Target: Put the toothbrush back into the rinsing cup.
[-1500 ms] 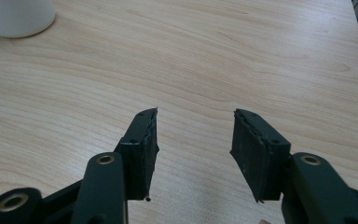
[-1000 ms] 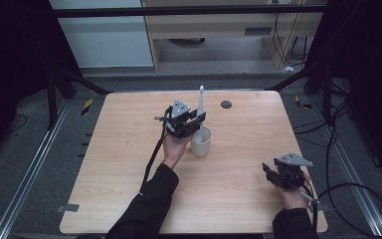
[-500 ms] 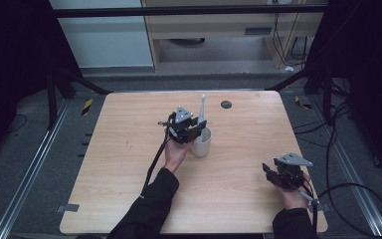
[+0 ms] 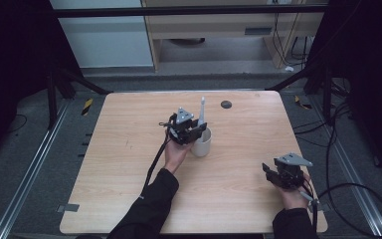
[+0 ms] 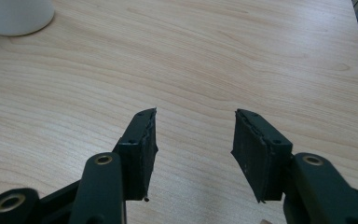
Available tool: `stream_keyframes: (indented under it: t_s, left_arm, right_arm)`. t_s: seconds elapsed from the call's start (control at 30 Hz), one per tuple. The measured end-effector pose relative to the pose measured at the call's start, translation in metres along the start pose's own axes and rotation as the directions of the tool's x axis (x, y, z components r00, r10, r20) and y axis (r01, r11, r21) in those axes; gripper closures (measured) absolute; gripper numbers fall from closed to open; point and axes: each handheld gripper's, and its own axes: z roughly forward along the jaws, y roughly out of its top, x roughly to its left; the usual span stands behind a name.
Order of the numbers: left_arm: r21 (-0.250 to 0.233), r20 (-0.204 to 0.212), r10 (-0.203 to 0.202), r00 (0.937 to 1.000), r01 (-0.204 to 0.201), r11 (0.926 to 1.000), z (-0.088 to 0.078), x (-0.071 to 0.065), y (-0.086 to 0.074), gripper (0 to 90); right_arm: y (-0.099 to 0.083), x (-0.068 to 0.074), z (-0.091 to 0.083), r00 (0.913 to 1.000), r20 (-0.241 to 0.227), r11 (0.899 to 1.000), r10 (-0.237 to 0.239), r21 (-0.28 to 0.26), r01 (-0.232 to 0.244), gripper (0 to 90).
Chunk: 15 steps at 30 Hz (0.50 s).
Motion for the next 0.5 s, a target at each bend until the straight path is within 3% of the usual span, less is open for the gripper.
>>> stream_keyframes:
  t_s: [0.27, 0.5]
  left_arm:
    - [0.008, -0.001, 0.016, 0.9999, -0.016, 0.9998, -0.002, -0.002, -0.003, 62.1]
    - [0.016, -0.010, 0.044, 0.9990, -0.044, 0.9989, -0.021, 0.001, 0.001, 60.2]
  right_arm:
    - [0.000, 0.000, 0.000, 1.0000, 0.003, 1.000, -0.001, 0.000, 0.001, 48.8]
    - [0.000, 0.000, -0.001, 1.0000, 0.004, 1.000, -0.002, -0.002, 0.002, 48.3]
